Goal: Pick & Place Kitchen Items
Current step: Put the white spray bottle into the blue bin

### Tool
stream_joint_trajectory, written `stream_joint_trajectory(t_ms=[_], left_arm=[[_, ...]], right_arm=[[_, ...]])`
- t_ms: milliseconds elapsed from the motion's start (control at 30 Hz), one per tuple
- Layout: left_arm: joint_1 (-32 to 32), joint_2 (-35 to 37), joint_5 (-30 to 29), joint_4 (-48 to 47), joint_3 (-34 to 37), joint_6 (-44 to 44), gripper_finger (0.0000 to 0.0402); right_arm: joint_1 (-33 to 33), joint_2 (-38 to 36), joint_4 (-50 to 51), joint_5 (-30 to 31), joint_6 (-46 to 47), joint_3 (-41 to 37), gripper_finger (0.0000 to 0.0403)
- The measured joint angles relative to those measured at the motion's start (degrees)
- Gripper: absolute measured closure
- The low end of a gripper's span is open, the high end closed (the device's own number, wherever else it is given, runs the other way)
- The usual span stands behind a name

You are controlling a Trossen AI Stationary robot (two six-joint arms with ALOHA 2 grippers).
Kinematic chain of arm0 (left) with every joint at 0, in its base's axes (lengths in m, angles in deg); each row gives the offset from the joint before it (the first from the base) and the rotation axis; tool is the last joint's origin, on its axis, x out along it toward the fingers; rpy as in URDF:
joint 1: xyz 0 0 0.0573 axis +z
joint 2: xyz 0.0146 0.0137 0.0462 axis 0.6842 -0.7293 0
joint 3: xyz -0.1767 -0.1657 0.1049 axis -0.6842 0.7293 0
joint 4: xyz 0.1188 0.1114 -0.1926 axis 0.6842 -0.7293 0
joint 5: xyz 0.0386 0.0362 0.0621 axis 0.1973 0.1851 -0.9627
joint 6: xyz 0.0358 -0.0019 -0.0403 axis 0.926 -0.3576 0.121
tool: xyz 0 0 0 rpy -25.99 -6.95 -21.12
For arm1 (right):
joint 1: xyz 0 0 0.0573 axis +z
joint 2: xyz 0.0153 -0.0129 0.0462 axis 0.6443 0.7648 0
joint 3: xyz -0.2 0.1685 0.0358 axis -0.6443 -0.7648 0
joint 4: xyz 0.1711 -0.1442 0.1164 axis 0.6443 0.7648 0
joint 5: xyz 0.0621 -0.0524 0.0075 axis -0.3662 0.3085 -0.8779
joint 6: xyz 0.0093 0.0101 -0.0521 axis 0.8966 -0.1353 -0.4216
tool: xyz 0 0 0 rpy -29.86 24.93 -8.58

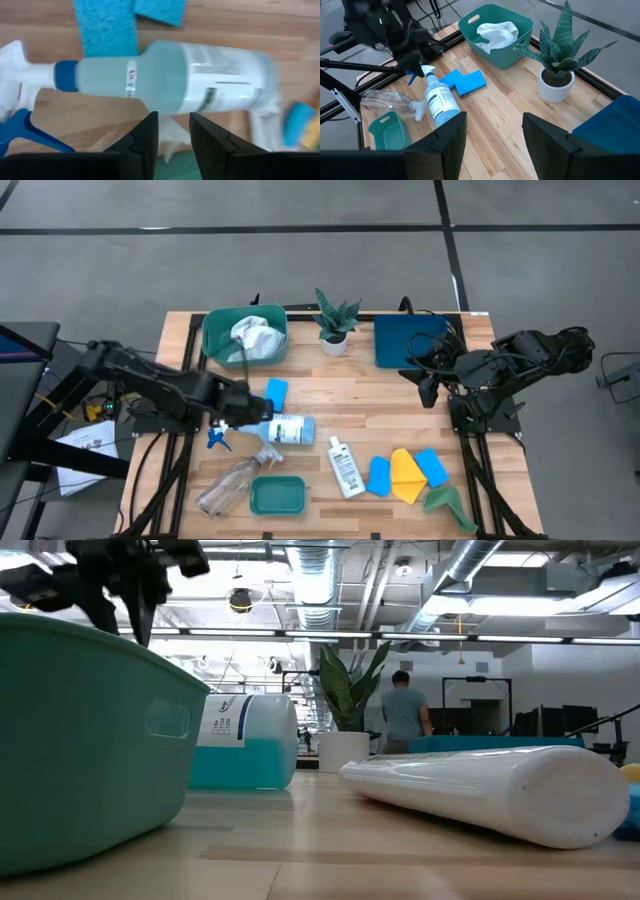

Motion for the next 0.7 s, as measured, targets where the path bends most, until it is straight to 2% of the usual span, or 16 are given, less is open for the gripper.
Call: stream_joint_trajectory(t_ms=[133,267,400,533,700], left_arm=[[-0.68,-5.67,0.02,0.51,0.02,-4.16,0.0313],[-0.66,-8.33,-0.85,1.50,0.04,-4.93,0.0316],[-0.26,-10.08,-1.79,4.54,0.02,-2.94,0.0317],[0.50,-12.23,-1.67,11.56,-0.11,1.37,0.0317],[1.16,-12.83,-1.78,14.37,0.09,0.05,0.0317]], right_arm=[[-0.02,0.02,0.03,-0.05,0.02,0.00,0.0218],[-0.01,0.00,0.04,-0.22,0.01,0.00,0.0218],[-0.02,0.00,0.08,-0.26,-0.16,0.00,0.0218],[0.00,0.00,0.18,-0.37,-0.80,0.00,0.0218],[-0.02,0.00,0.16,-0.39,-1.05,0.00,0.0218]])
